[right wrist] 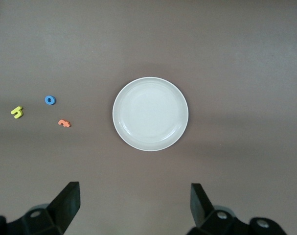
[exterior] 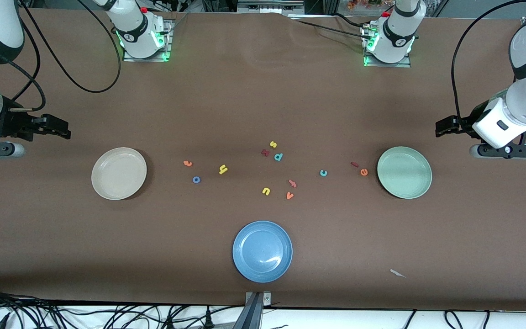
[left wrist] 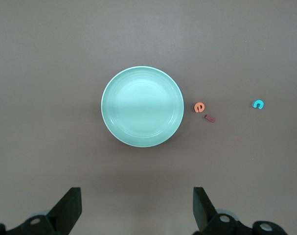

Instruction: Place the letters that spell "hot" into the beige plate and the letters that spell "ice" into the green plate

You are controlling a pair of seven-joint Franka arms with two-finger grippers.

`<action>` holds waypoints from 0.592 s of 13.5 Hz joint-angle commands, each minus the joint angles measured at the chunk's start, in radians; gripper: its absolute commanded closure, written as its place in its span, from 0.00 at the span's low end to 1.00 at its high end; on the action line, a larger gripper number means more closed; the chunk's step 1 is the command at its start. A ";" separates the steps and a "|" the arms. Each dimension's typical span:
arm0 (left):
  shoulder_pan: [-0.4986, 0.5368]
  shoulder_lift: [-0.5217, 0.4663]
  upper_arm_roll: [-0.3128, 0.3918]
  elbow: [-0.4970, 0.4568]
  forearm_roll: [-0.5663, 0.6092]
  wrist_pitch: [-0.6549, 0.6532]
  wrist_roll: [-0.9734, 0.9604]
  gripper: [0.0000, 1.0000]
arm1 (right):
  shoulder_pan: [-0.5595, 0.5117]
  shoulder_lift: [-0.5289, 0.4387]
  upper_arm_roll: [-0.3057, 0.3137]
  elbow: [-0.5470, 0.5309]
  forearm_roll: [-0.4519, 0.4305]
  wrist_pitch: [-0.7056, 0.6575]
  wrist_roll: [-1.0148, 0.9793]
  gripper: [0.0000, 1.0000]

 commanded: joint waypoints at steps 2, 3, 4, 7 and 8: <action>-0.002 0.001 0.001 -0.005 -0.011 0.019 0.018 0.00 | 0.004 0.004 0.001 0.016 0.018 -0.021 -0.017 0.00; -0.004 0.001 0.001 -0.005 -0.011 0.020 0.017 0.00 | 0.005 0.005 0.001 0.016 0.018 -0.021 -0.017 0.00; -0.004 0.001 0.001 -0.005 -0.011 0.020 0.017 0.00 | 0.007 0.005 0.001 0.015 0.018 -0.020 -0.017 0.00; -0.008 0.001 -0.001 -0.005 -0.011 0.020 0.003 0.00 | 0.007 0.007 0.002 0.015 0.018 -0.017 -0.018 0.00; -0.008 0.001 -0.002 -0.006 -0.011 0.016 0.003 0.00 | 0.007 0.007 0.002 0.015 0.017 -0.020 -0.018 0.00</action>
